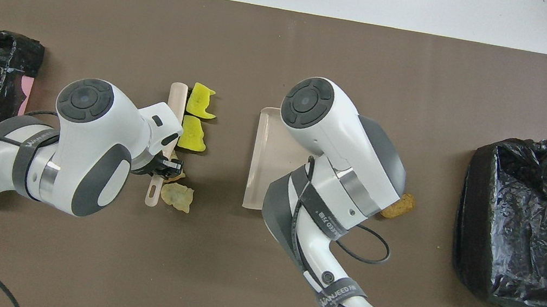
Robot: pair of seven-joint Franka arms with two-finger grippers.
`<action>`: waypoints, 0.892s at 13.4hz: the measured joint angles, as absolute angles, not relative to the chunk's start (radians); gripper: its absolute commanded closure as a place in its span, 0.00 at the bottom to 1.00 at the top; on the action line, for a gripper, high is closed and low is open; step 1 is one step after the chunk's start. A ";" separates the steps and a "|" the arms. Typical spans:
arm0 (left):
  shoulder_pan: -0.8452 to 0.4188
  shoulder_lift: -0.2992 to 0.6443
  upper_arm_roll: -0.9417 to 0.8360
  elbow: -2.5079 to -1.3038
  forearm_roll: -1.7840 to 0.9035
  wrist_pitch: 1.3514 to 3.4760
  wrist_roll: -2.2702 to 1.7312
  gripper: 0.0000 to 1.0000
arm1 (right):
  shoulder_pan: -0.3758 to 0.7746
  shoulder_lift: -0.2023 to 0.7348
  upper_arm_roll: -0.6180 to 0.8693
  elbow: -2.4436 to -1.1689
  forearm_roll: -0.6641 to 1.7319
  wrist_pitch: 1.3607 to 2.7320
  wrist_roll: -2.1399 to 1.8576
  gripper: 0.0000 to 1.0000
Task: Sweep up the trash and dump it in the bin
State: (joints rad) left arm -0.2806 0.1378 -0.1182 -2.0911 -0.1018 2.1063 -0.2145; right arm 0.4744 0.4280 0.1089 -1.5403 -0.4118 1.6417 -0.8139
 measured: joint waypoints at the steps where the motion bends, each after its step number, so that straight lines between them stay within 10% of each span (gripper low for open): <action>1: -0.279 0.134 -0.112 -2.081 -0.102 2.103 -0.214 1.00 | 0.482 0.437 0.109 -1.541 -0.412 1.654 -0.807 1.00; 12: -0.227 0.220 -0.105 -1.956 0.066 2.073 -0.089 1.00 | 0.502 0.482 0.109 -1.541 -0.411 1.699 -0.761 1.00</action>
State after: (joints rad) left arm -0.2274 0.2196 -0.1048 -1.9559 0.0656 2.0726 -0.0889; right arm 0.5023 0.4818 0.1088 -1.5410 -0.4115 1.6986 -0.7609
